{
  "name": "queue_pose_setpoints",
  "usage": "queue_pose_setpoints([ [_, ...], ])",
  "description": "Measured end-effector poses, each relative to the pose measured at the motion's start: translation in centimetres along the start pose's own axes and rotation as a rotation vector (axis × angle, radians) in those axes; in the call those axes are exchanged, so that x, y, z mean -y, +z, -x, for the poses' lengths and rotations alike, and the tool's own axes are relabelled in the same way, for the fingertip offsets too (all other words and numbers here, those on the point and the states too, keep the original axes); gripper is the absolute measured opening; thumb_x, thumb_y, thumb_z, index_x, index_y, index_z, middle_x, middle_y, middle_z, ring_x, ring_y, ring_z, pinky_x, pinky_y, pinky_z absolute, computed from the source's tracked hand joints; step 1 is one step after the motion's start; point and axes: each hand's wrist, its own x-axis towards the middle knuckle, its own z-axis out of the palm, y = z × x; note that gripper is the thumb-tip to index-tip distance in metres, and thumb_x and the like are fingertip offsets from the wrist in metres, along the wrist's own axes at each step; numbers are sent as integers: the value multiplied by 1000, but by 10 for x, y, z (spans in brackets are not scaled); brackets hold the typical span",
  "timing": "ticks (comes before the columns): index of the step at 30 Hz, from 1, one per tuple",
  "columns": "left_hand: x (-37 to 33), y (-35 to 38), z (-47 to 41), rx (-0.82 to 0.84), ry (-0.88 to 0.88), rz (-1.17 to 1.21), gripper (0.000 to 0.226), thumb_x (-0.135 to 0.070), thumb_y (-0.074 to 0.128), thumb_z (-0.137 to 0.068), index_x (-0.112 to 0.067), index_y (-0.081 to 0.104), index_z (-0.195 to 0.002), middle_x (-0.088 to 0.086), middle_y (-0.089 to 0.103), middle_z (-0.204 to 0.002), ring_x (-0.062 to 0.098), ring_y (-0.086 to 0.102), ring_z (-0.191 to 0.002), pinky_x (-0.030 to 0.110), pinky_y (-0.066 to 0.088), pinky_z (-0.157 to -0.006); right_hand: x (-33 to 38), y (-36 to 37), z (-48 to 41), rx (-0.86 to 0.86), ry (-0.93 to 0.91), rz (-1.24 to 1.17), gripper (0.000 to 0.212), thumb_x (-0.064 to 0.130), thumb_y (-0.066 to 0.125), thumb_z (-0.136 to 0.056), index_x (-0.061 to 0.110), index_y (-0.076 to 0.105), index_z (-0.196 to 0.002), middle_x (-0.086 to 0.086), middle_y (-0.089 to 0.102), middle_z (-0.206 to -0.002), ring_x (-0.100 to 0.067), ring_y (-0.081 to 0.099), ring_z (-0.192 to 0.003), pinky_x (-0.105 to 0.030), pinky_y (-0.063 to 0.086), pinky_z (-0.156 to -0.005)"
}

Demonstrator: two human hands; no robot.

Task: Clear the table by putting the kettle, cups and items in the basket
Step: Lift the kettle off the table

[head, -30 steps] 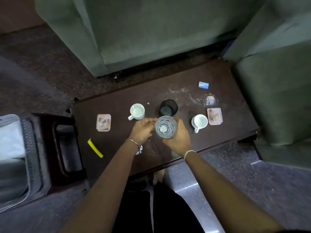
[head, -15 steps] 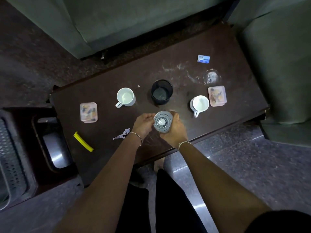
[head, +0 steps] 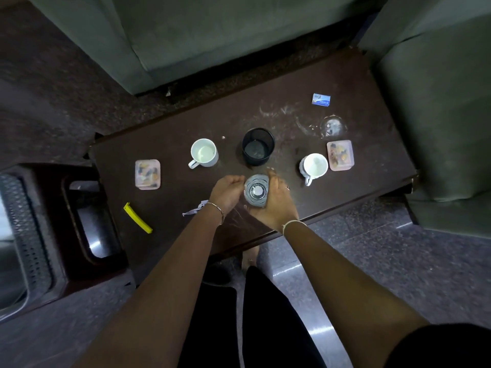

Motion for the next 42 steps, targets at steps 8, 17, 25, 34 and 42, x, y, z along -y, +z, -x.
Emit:
queue_pose_setpoints([
  [8, -5, -49, 46, -84, 208, -74, 31, -4, 52, -90, -4, 64, -119, 11, 66, -123, 25, 59, -118, 37, 43, -106, 56, -6, 29, -74, -215, 178, 95, 43, 72, -73, 11, 25, -149, -6, 25, -159, -23, 19, -148, -37, 23, -120],
  [17, 26, -159, 121, -184, 357, 68, 26, -1, 51, -91, -3, 64, -114, 14, 67, -119, 19, 61, -111, 28, 43, -102, 164, 18, 83, -102, -405, 118, 79, 26, 68, -78, 8, 33, -146, -10, 32, -155, -25, 24, -146, -39, 27, -118],
  [25, 91, -297, 187, -394, 432, 84, 26, -2, 54, -91, -4, 65, -115, 12, 68, -116, 22, 62, -113, 33, 44, -105, 293, 81, 133, -98, -592, 63, 67, 18, 65, -82, 3, 40, -142, -11, 38, -151, -26, 30, -144, -32, 23, -119],
  [34, 165, -416, 231, -606, 447, 141, 25, -8, 54, -90, -12, 64, -112, 2, 69, -112, 16, 63, -109, 28, 46, -100, 416, 175, 184, 31, -769, 88, 63, 17, 64, -84, 7, 40, -141, -9, 37, -149, -23, 27, -144, -23, 12, -116],
  [42, 221, -495, 241, -892, 429, -54, 26, -10, 57, -84, -15, 70, -106, 2, 73, -106, 19, 64, -104, 35, 48, -98, 479, 245, 210, 206, -884, 208, 67, 21, 58, -87, 8, 30, -147, -6, 31, -153, -20, 24, -145, -27, 17, -119],
])
